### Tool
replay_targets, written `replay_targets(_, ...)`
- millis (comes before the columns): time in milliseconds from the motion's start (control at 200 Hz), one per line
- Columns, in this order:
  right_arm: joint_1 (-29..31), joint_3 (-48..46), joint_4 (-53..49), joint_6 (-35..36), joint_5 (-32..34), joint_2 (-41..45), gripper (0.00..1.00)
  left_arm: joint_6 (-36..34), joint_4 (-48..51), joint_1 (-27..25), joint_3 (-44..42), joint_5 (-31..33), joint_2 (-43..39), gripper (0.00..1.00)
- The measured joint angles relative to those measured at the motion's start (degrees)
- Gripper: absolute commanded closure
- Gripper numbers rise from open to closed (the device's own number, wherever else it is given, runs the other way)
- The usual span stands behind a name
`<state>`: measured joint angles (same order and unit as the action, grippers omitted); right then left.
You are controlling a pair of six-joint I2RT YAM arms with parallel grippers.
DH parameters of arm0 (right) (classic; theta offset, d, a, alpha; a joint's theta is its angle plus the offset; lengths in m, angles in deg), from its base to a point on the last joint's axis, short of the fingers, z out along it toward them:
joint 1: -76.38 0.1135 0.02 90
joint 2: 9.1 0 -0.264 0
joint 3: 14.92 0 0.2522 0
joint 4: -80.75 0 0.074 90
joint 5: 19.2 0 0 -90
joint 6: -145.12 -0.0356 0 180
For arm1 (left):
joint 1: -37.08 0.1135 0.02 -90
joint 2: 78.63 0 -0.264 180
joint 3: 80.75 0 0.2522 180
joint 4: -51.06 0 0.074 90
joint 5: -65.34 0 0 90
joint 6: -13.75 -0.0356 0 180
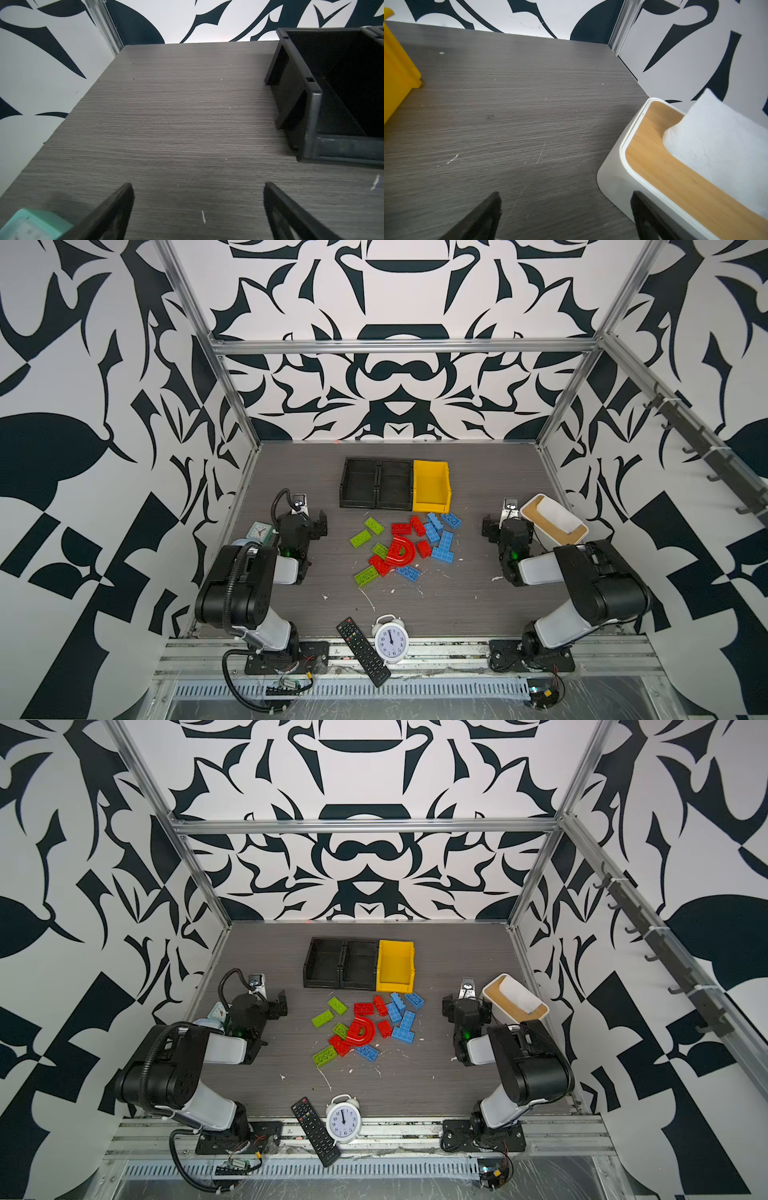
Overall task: Sort the legos into containers by color
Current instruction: 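Move the right gripper over the red curved arch piece in the brick pile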
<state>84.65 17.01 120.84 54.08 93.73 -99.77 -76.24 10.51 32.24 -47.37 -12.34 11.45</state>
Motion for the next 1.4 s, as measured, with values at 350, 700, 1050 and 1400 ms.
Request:
replay_targets(350,0.0,0.0,0.0,0.0,0.0,0.0,0.01,0.0,0.0,0.3,0.0,-1.1,0.0,0.0)
replay_targets(700,0.0,0.0,0.0,0.0,0.0,0.0,0.01,0.2,0.0,0.4,0.0,-1.2,0.0,0.0)
replay_targets(1050,0.0,0.0,0.0,0.0,-0.2,0.0,0.0,0.2,0.1,0.4,0.1,-1.2,0.0,0.0)
replay_targets(1400,4.4,23.2,-40.9,-6.1,-10.4,19.8,0.27,7.8,28.8,-6.8,15.9,-2.7,-20.3,0.0)
